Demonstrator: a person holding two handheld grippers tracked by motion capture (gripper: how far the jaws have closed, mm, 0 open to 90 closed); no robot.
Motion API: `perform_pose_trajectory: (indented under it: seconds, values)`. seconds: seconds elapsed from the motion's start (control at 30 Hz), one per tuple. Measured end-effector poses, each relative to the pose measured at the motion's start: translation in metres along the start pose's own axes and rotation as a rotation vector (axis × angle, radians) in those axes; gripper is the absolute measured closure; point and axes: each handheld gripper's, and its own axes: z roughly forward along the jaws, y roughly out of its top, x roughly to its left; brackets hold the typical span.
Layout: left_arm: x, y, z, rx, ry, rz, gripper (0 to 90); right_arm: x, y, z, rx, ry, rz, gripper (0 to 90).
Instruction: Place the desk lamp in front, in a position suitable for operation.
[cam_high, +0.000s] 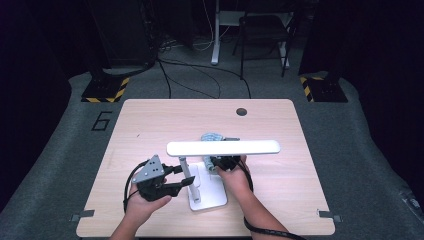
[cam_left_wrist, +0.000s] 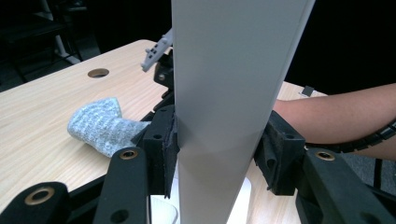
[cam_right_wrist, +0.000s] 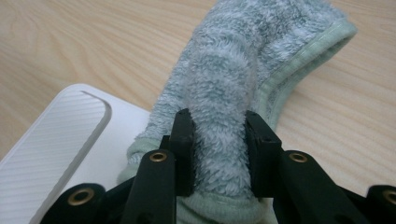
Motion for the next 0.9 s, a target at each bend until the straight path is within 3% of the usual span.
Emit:
perform_pose_trajectory:
  seconds: [0.07, 0.13, 0.23, 0.3, 0.57, 0.7, 0.9]
  values:
    - [0.0, 0.0, 0.0, 0.001, -0.002, -0.004, 53.2, -0.001, 0.003, 0.003, 0.003, -0.001, 0.02, 68.6]
    - [0.0, 0.0, 0.0, -0.003, 0.007, -0.007, 53.2, -0.001, 0.004, 0.003, 0.014, -0.005, 0.013, 68.9]
    - [-0.002, 0.001, 0.001, 0.001, 0.014, -0.005, 53.3, 0.006, 0.001, 0.001, -0.012, -0.032, -0.01, 69.1]
    - [-0.002, 0.001, 0.002, 0.0, 0.017, -0.007, 53.3, 0.009, -0.003, -0.002, -0.02, -0.027, -0.01, 69.1]
    - [-0.002, 0.001, 0.001, 0.001, 0.017, -0.009, 53.2, 0.02, -0.02, -0.02, -0.002, 0.017, -0.042, 69.4]
    - [-0.002, 0.001, 0.001, 0.002, 0.02, -0.01, 53.2, 0.022, -0.034, -0.032, -0.011, 0.065, -0.037, 69.6]
    - [-0.003, 0.001, 0.001, 0.003, 0.02, -0.016, 53.1, 0.031, -0.055, -0.051, -0.002, 0.103, -0.069, 69.7]
